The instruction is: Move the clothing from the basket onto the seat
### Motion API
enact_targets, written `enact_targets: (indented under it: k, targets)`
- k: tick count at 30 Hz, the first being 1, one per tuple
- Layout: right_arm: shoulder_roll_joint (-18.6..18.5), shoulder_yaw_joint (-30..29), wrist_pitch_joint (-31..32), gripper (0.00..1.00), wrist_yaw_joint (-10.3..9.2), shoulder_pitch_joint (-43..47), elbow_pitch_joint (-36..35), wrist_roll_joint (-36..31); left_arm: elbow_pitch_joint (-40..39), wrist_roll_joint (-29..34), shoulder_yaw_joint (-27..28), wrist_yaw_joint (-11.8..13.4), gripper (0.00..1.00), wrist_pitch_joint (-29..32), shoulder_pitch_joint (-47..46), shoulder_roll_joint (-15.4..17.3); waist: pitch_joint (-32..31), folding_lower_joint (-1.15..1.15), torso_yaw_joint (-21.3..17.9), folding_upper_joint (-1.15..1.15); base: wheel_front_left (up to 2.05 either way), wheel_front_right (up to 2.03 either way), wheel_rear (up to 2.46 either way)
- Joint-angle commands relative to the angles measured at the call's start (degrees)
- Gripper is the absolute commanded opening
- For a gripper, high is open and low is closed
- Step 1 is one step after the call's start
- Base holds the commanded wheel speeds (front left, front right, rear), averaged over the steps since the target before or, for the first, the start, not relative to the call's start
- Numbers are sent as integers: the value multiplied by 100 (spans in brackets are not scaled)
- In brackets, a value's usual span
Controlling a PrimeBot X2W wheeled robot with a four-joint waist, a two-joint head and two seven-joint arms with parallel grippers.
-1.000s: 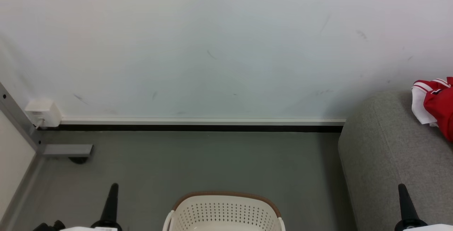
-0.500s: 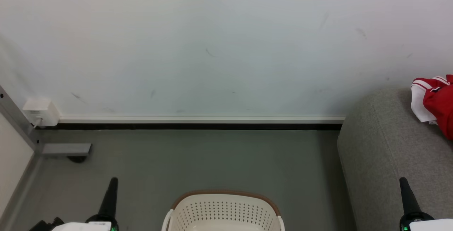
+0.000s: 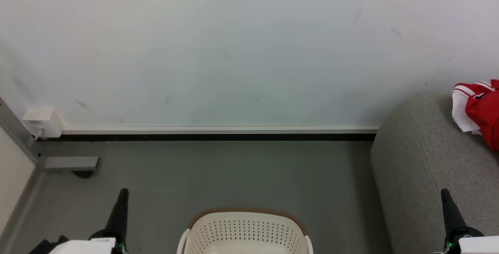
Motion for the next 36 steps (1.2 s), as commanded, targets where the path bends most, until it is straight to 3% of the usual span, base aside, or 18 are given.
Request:
enact_targets:
  k: [1,23,36]
  targets:
    - [-59,-22,42,0,-11,-124,-37,109,-28,-104,35,-43,0,47,-88,43,3,0,-2,0,0,0,0]
    - [-62,-84,275,0,-13,-231,-88,1026,-46,-1003,92,-44,0,279,-207,48,73,0,-44,0,0,0,0]
    - [-60,-82,276,0,-13,-223,-87,1006,-46,-996,90,-41,0,282,-204,48,74,0,-45,0,0,0,0]
